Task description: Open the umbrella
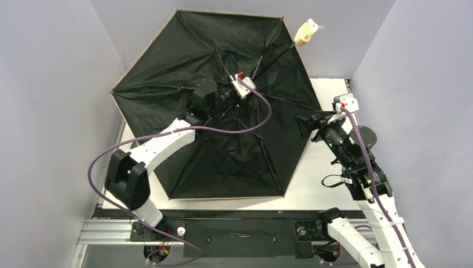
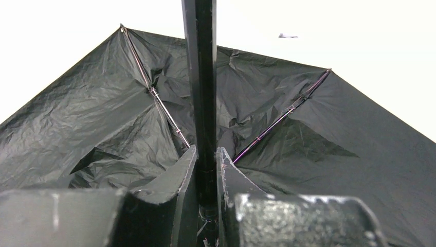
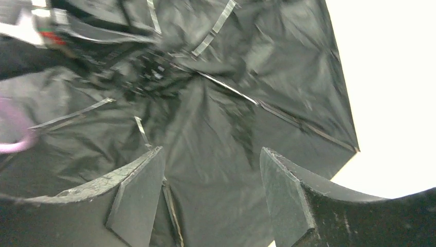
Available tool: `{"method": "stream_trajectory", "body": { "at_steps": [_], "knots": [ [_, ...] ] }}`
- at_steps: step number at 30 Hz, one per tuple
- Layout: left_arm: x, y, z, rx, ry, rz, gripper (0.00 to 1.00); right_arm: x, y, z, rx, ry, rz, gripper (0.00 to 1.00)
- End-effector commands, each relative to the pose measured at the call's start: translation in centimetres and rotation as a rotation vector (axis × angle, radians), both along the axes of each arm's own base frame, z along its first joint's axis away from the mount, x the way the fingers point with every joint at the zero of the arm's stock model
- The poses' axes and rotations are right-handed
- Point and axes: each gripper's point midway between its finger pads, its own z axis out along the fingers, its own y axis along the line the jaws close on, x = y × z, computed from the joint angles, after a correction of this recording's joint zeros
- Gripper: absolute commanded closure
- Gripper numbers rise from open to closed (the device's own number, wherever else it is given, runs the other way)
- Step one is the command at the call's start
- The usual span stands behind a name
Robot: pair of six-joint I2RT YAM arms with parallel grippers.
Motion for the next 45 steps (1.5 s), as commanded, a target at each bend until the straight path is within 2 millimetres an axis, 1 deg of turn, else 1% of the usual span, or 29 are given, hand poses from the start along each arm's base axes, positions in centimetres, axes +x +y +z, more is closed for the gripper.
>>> {"method": "stream_trajectory", "body": {
  "at_steps": [1, 2, 3, 4, 5, 7, 10, 11, 12, 13, 14, 15, 16, 17, 18, 19, 20, 21, 22, 23, 24, 25, 26, 27, 28, 30, 34, 39, 45],
  "knots": [
    [-3.2, 3.0, 13.8, -0.055, -0.430, 0.005, 1.00, 0.5, -3.2, -0.8, 0.037, 0.052, -0.141, 0.36],
    [-3.9, 3.5, 15.0, -0.024, -0.503, 0.010, 1.00, 0.4, -3.2, -1.0, 0.047, 0.065, -0.138, 0.36],
    [-4.5, 3.5, 14.9, 0.003, -0.539, -0.001, 1.00, 0.6, -3.5, -1.1, 0.053, 0.072, -0.143, 0.36],
    [-5.2, 4.0, 15.9, 0.048, -0.626, 0.007, 1.00, 0.5, -3.6, -0.9, 0.063, 0.079, -0.144, 0.36],
    [-6.0, 4.1, 16.0, 0.081, -0.675, -0.005, 1.00, 0.7, -3.7, -1.0, 0.067, 0.087, -0.145, 0.36],
    [-6.8, 4.7, 16.4, 0.169, -0.799, 0.004, 1.00, 0.9, -3.7, -0.8, 0.073, 0.104, -0.138, 0.36],
    [-7.2, 5.7, 16.9, 0.274, -0.935, 0.037, 1.00, 1.0, -3.4, 0.1, 0.076, 0.117, -0.116, 0.36],
    [-7.3, 6.2, 16.9, 0.321, -0.981, 0.045, 1.00, 1.2, -3.2, 0.2, 0.076, 0.129, -0.103, 0.36],
    [-7.1, 6.5, 16.4, 0.351, -1.000, 0.043, 1.00, 1.4, -3.1, 0.7, 0.076, 0.135, -0.099, 0.35],
    [-7.3, 6.8, 16.7, 0.392, -1.050, 0.053, 1.00, 1.3, -2.9, 1.0, 0.072, 0.136, -0.081, 0.35],
    [-7.2, 7.0, 16.3, 0.417, -1.064, 0.055, 1.00, 1.4, -2.7, 1.6, 0.066, 0.140, -0.069, 0.35],
    [-7.2, 7.2, 16.4, 0.453, -1.101, 0.065, 1.00, 1.0, -2.4, 2.8, 0.059, 0.122, -0.042, 0.34],
    [-7.1, 7.3, 16.2, 0.472, -1.113, 0.070, 1.00, 1.2, -2.2, 2.4, 0.049, 0.148, -0.029, 0.34],
    [-7.2, 7.5, 16.2, 0.505, -1.141, 0.075, 1.00, 0.7, -1.8, 3.6, 0.036, 0.125, 0.008, 0.34],
    [-7.1, 7.5, 16.0, 0.527, -1.150, 0.077, 1.00, 0.7, -1.5, 3.2, 0.024, 0.155, 0.026, 0.35],
    [-7.1, 7.6, 15.8, 0.563, -1.174, 0.077, 1.00, 0.3, -1.1, 4.1, 0.011, 0.138, 0.058, 0.35],
    [-6.9, 7.7, 15.3, 0.584, -1.179, 0.077, 1.00, 0.2, -1.0, 3.5, 0.001, 0.171, 0.072, 0.35],
    [-6.9, 7.8, 15.1, 0.613, -1.207, 0.082, 1.00, -0.3, -0.7, 3.6, -0.009, 0.185, 0.097, 0.35],
    [-6.7, 7.7, 14.3, 0.634, -1.209, 0.076, 1.00, -0.1, -0.5, 3.2, -0.012, 0.211, 0.108, 0.35],
    [-6.8, 7.8, 14.1, 0.664, -1.241, 0.080, 1.00, -0.6, -0.1, 2.6, -0.018, 0.245, 0.138, 0.35],
    [-6.7, 7.8, 13.2, 0.686, -1.249, 0.066, 1.00, -0.8, 0.4, 2.1, -0.018, 0.273, 0.173, 0.36],
    [-6.8, 7.9, 12.9, 0.720, -1.285, 0.064, 1.00, -1.2, 0.5, 1.5, -0.024, 0.306, 0.188, 0.36],
    [-6.7, 7.8, 11.9, 0.740, -1.296, 0.044, 1.00, -1.3, 0.9, 1.1, -0.023, 0.329, 0.221, 0.36],
    [-6.7, 7.8, 11.6, 0.773, -1.333, 0.040, 1.00, -1.7, 1.1, 0.8, -0.029, 0.350, 0.239, 0.36],
    [-6.6, 7.8, 10.8, 0.792, -1.342, 0.027, 1.00, -2.0, 1.5, 0.6, -0.032, 0.361, 0.271, 0.36],
    [-6.6, 7.6, 10.4, 0.819, -1.370, 0.021, 1.00, -2.6, 2.1, 0.4, -0.030, 0.380, 0.323, 0.36],
    [-6.0, 7.2, 10.5, 0.843, -1.392, 0.028, 1.00, -3.8, 3.4, -0.2, -0.011, 0.425, 0.417, 0.36],
    [-5.7, 6.4, 11.8, 0.845, -1.438, 0.044, 1.00, -5.8, 6.0, -2.9, -0.031, 0.526, 0.542, 0.36],
    [-5.6, 5.5, 12.4, 0.842, -1.481, 0.032, 1.00, -7.1, 7.3, -6.4, -0.053, 0.632, 0.606, 0.31]
  ]
}}
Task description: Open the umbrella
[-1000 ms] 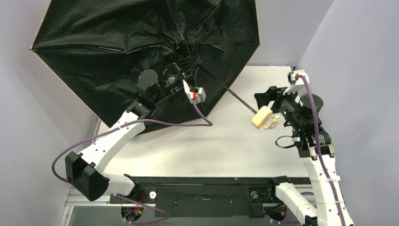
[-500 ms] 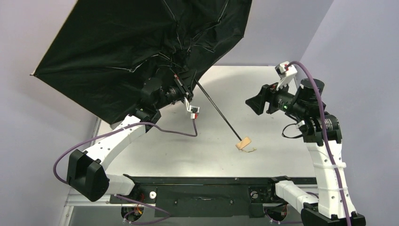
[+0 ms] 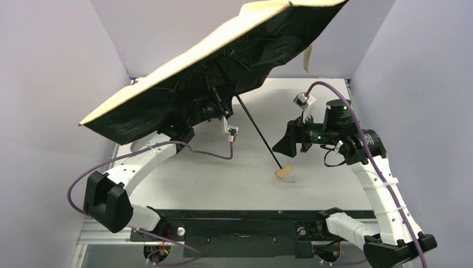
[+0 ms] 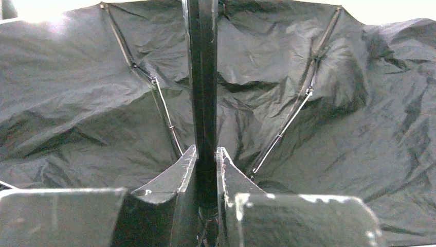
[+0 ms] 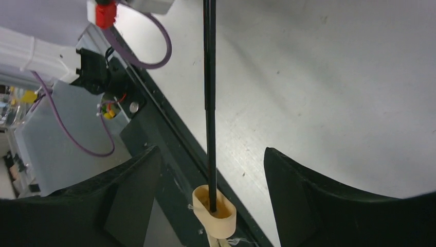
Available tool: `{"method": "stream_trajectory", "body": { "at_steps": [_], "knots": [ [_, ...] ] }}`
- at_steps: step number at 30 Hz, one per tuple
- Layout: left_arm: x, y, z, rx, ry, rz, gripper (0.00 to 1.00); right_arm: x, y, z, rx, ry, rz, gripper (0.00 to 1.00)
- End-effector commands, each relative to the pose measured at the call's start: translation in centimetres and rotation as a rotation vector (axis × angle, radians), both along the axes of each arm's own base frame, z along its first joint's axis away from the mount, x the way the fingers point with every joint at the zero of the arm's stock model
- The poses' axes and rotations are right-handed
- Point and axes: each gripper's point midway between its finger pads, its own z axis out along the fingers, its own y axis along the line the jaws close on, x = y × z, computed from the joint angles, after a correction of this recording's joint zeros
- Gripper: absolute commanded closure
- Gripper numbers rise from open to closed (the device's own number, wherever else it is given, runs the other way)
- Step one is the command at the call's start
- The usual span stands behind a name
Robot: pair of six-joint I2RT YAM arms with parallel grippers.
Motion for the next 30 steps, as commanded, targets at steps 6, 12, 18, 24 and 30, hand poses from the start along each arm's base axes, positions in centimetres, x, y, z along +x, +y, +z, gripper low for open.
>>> {"method": "stream_trajectory", "body": {
  "at_steps": [6, 12, 18, 24, 30],
  "knots": [
    [-1.8, -1.1, 7.0, -0.077, -0.236, -0.060, 1.00, -1.6, 1.7, -5.4, -0.044, 0.163, 0.117, 0.29],
    [-1.7, -1.2, 7.2, -0.092, -0.240, -0.055, 1.00, -1.4, 3.1, -6.2, -0.037, 0.191, 0.164, 0.41],
    [-1.4, -0.9, 8.2, -0.123, -0.253, -0.034, 1.00, -2.1, 4.3, -7.3, -0.037, 0.230, 0.224, 0.59],
    [-1.0, -0.1, 9.3, -0.166, -0.256, -0.007, 1.00, -4.0, 3.9, -9.7, -0.051, 0.311, 0.278, 0.69],
    [-0.7, 0.5, 9.8, -0.183, -0.261, 0.003, 1.00, -5.1, 4.0, -10.1, 0.000, 0.376, 0.318, 0.93]
  ]
}}
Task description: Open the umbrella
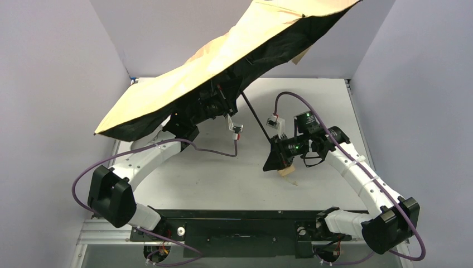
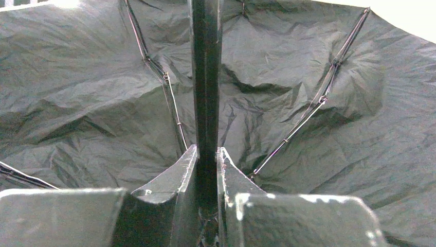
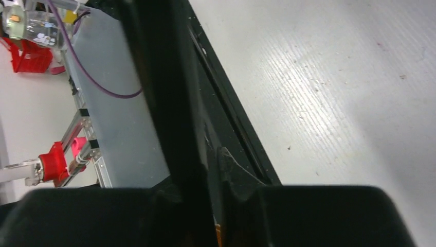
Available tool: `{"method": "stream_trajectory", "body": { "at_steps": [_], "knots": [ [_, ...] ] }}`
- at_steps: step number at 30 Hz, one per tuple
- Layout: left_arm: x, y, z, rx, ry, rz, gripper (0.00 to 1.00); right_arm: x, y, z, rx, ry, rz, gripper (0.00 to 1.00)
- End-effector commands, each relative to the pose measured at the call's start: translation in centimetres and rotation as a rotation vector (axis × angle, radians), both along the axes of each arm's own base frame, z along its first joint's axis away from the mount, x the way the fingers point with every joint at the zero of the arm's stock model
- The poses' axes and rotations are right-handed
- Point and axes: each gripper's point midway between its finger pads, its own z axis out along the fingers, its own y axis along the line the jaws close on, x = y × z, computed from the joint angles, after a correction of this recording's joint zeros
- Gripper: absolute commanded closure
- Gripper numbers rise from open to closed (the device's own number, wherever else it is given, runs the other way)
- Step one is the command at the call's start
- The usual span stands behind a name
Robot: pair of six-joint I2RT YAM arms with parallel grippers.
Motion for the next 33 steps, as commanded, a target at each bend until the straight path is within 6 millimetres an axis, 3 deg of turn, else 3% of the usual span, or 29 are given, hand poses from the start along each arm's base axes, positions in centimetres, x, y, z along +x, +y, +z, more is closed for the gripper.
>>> {"method": "stream_trajectory", "body": {
  "at_steps": [1, 6, 10, 13, 27, 33],
  "knots": [
    [-0.8, 2.2, 7.8, -0.143, -0.178, 0.038, 1.00, -1.2, 0.3, 0.3, 0.061, 0.052, 0.045, 0.98],
    [0.4, 2.9, 7.0, -0.141, -0.166, 0.074, 0.99, -1.6, 0.0, 0.8, 0.062, 0.038, 0.047, 1.00],
    [1.7, 3.9, 6.8, -0.147, -0.173, 0.120, 0.87, -2.2, -0.6, 0.9, 0.042, 0.015, 0.059, 1.00],
    [3.1, 5.0, 6.8, -0.146, -0.175, 0.172, 0.86, -2.6, -1.2, 0.7, 0.026, 0.010, 0.060, 1.00],
    [7.5, 12.7, 9.2, -0.177, -0.241, 0.390, 0.81, -2.9, -2.9, -0.3, -0.041, -0.050, 0.061, 1.00],
    [8.6, 14.8, 10.4, -0.237, -0.278, 0.494, 0.82, -2.4, -3.0, -0.5, -0.052, -0.060, 0.043, 1.00]
  ]
}}
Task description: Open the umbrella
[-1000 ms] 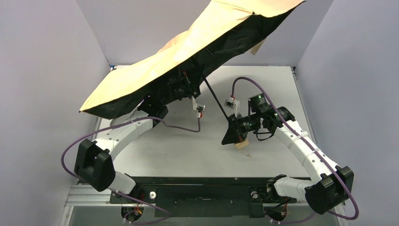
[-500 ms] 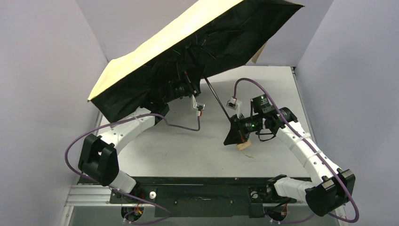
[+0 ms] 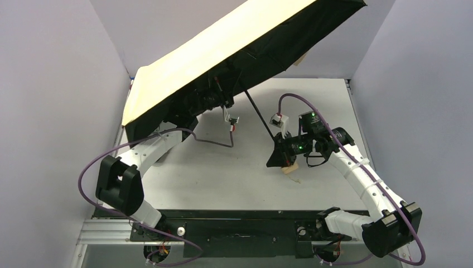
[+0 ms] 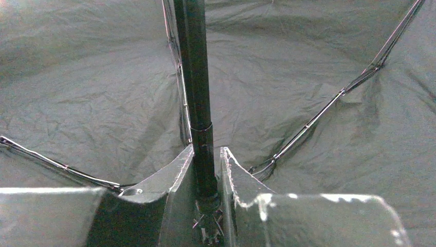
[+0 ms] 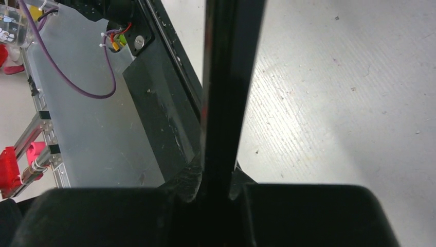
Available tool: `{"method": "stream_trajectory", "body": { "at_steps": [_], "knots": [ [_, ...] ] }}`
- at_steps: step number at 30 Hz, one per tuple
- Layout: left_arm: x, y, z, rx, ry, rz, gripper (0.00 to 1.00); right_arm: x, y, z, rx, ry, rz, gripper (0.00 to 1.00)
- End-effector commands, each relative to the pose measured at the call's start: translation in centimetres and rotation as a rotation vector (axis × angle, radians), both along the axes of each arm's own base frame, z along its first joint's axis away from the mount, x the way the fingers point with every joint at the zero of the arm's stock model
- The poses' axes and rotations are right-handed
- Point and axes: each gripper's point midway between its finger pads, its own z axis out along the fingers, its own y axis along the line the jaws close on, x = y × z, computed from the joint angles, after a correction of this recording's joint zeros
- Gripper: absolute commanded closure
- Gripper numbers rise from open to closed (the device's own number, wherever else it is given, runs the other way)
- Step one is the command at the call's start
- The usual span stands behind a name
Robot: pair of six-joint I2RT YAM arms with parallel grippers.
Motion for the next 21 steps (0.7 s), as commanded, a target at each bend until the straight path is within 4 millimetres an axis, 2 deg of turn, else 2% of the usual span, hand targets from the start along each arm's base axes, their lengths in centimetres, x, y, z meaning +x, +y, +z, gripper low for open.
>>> {"method": "stream_trajectory", "body": {
  "at_steps": [1, 16, 21],
  "knots": [
    [5.5, 14.0, 10.3, -0.249, -0.240, 0.547, 0.83, -3.3, -1.7, -0.4, -0.047, 0.066, 0.019, 1.00],
    [7.9, 18.1, 10.1, -0.384, -0.195, 0.785, 0.85, -2.1, -0.6, 0.5, -0.066, 0.005, 0.051, 1.00],
    [8.6, 19.7, 10.7, -0.432, -0.181, 0.871, 0.85, -2.3, -0.7, 0.2, -0.093, -0.004, 0.078, 1.00]
  ]
}}
